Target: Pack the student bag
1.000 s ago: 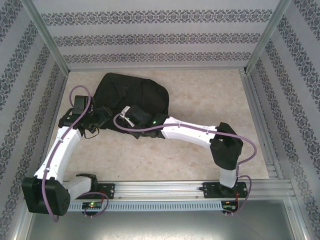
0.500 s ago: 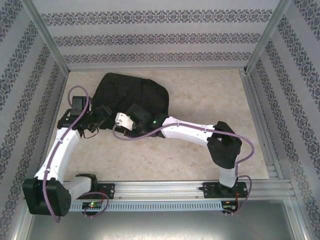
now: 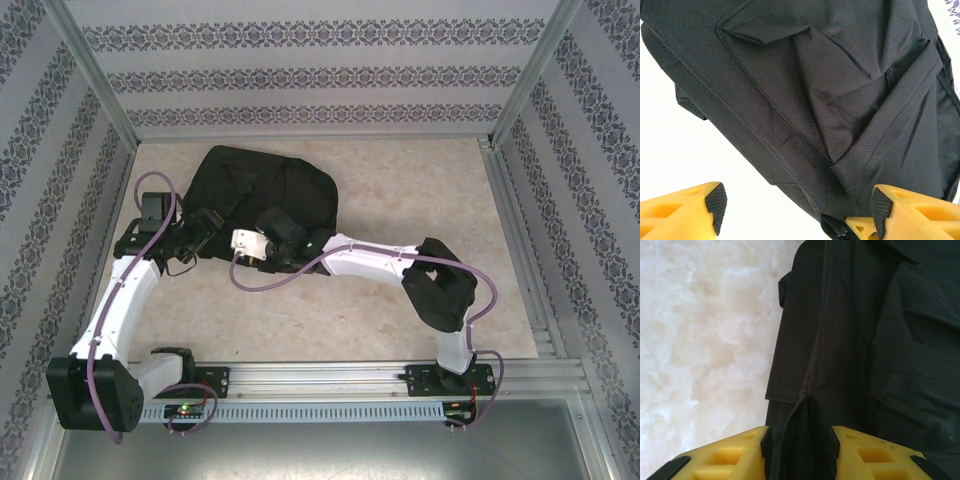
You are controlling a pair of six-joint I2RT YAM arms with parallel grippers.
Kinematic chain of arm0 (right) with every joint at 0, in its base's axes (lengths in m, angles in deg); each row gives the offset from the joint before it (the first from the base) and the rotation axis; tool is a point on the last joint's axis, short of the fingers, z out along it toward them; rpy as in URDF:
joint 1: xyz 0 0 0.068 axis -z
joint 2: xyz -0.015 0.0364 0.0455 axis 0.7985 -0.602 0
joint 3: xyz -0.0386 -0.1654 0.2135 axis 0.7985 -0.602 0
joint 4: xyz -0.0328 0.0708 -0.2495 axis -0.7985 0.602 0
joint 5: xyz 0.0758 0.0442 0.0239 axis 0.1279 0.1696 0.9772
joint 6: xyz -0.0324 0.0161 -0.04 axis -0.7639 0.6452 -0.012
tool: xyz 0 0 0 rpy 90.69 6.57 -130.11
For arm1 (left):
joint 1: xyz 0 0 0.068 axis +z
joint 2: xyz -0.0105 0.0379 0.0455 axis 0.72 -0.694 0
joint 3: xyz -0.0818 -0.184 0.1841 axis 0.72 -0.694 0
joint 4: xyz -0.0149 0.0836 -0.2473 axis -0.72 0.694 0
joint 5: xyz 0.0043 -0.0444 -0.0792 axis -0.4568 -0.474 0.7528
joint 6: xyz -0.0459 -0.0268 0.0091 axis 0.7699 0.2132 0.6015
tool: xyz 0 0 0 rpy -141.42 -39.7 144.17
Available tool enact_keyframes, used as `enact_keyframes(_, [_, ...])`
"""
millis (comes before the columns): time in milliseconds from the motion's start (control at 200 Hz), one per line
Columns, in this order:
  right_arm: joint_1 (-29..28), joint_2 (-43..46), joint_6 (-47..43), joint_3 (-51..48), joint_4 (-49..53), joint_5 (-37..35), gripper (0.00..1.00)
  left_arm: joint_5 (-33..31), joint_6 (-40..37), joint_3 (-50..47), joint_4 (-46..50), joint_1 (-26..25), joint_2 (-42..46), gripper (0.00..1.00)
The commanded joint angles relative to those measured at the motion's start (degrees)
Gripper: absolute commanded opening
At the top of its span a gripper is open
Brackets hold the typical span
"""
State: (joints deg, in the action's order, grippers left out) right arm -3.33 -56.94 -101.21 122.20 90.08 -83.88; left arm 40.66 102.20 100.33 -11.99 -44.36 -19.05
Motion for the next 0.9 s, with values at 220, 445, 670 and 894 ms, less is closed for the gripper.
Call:
enact_keyframes(220, [1.5, -3.2, 1.4, 3.0, 0.7, -1.5, 0.29, 1.9, 1.3, -1.3, -3.2, 1.0, -0.5, 0.78])
enact_keyframes(445, [1.9, -2.0, 2.8, 3.4, 0.6, -0.5, 0.06, 1.9, 1.5, -2.5, -4.5, 1.1, -1.1, 0.77])
enact_keyframes(670, [1.8, 4.1, 5.9, -2.6, -3.2, -0.6, 0.0, 1.9, 1.4, -2.4, -4.4, 1.3, -1.3, 0.77])
enact_keyframes(894, [1.9, 10.4, 10.5, -11.3, -9.3, -4.4, 0.0, 2.1, 1.6, -3.1, -5.0, 1.4, -1.4, 0.76])
